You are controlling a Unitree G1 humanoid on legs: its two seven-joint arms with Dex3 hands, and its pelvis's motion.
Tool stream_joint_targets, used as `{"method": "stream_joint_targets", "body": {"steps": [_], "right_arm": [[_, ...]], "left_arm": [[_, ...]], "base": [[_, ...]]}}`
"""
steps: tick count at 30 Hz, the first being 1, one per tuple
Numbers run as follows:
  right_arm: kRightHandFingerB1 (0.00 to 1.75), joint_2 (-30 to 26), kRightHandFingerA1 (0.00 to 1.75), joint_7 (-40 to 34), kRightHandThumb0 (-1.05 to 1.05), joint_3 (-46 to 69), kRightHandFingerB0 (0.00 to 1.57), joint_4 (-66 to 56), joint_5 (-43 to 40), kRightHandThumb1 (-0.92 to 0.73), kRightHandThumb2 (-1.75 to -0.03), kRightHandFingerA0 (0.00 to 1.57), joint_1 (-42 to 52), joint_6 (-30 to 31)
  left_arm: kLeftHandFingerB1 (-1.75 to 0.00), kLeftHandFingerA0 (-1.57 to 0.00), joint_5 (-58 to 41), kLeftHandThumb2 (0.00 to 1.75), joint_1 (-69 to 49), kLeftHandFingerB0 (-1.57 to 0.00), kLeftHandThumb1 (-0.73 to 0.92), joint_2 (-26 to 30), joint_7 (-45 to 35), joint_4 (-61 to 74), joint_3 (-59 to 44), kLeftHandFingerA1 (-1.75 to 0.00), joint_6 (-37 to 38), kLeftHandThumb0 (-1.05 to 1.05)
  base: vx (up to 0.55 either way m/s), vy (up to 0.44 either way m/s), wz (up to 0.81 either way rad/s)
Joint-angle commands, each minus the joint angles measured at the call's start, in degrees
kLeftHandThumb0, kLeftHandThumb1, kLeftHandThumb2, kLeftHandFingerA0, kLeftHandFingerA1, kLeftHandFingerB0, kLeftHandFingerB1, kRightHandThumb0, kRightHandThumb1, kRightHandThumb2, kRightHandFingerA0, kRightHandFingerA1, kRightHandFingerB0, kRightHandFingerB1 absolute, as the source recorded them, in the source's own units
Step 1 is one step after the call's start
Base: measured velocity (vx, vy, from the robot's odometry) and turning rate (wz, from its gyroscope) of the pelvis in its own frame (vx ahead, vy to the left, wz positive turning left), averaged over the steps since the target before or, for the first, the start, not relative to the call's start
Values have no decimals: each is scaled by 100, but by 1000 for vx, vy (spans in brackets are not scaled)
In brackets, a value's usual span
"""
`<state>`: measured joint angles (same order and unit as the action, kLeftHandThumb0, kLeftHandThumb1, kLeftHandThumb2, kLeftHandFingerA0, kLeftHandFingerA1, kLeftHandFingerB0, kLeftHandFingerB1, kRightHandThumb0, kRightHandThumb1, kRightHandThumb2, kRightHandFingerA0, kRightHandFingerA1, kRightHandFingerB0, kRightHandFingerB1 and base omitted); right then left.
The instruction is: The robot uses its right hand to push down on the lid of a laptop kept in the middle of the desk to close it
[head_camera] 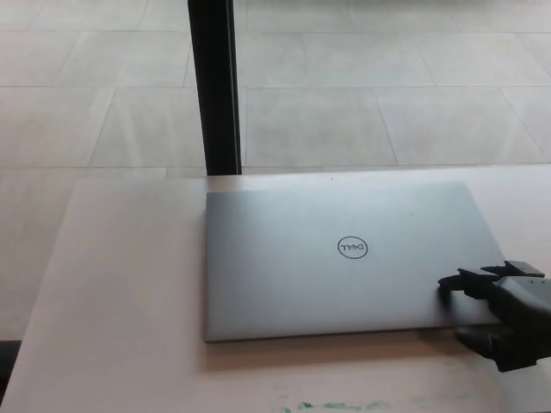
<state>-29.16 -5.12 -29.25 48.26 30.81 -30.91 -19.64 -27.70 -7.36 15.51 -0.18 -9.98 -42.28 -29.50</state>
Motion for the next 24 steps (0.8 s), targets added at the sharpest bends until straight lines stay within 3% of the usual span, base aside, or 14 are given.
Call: {"method": "stream_joint_targets", "body": {"steps": [1,3,6,12,13,14,15,16,18,19,20,21,22,24], "right_arm": [[39,-169,55,459,-82,-127,39,62,315,-92,-76,36,227,261],[39,-253,55,496,-82,-81,39,-44,286,-92,-76,37,175,158],[45,-258,60,1270,-90,504,38,-477,-644,-80,-88,39,182,126],[41,-409,55,2066,-89,1174,35,-1645,-1336,-83,-86,37,203,603],[38,-562,52,2245,-78,1395,39,-1982,-1560,-92,-75,36,152,735],[39,-613,53,2301,-78,1614,42,-1966,-1772,-92,-78,38,106,600],[39,-593,53,2336,-78,1638,42,-2010,-1753,-92,-78,38,136,627],[38,-658,52,2385,-75,1780,45,-2039,-1839,-92,-71,36,105,646],[38,-797,56,2438,-72,2184,46,-2074,-2120,-92,-68,38,34,673],[39,-923,47,2528,-72,2629,43,-2074,-2500,-91,-67,39,37,808],[39,-903,47,2537,-72,2641,43,-2075,-2488,-91,-67,39,36,816],[51,-1132,56,2451,-77,3232,41,-1929,-2850,-76,-114,40,98,781],[38,-1206,50,2387,-68,3531,49,-1884,-3018,-91,-67,45,180,647],[37,-1279,48,2354,-66,3841,49,-1873,-3109,-92,-68,45,303,659]], "left_arm": [[-56,-51,-43,64,-25,-48,78,80,47,6,3,-66,-145,-100],[-56,-49,-39,64,-27,-47,79,94,8,-41,11,-66,-110,-101],[-62,-47,-35,108,-51,-45,57,83,65,57,13,-69,-156,-99],[-62,-48,-47,107,-52,-46,56,99,28,-64,-30,-69,-92,-100],[-57,-51,-27,64,-68,-49,79,104,11,-54,-13,-67,-73,-102],[-63,-49,-57,107,-69,-48,55,92,28,-70,-44,-69,-100,-99],[-63,-49,-58,107,-102,-48,55,85,18,-72,-53,-69,-94,-99],[-58,-52,-62,64,-99,-51,77,78,33,-71,-62,-69,-93,-101],[-58,-52,-58,64,-135,-50,78,78,29,-59,-71,-69,-94,-101],[-62,-46,-56,108,-244,-45,57,85,-75,75,-20,-69,-107,-98],[-62,-46,-56,108,-239,-45,57,97,-77,61,-24,-69,-106,-98],[-62,-47,-35,107,-229,-46,57,83,1,90,-23,-68,-126,-98],[-62,-48,-38,108,-220,-46,56,83,27,92,-28,-68,-145,-98],[-62,-47,-52,108,-241,-46,57,81,8,81,-42,-69,-134,-98]], "base": [[0,0,0],[0,0,0],[0,0,0],[0,0,0],[0,0,0],[0,0,0],[0,0,0],[0,0,0],[0,0,0],[0,0,0],[0,0,0],[0,0,0],[0,0,0],[0,0,0]]}}
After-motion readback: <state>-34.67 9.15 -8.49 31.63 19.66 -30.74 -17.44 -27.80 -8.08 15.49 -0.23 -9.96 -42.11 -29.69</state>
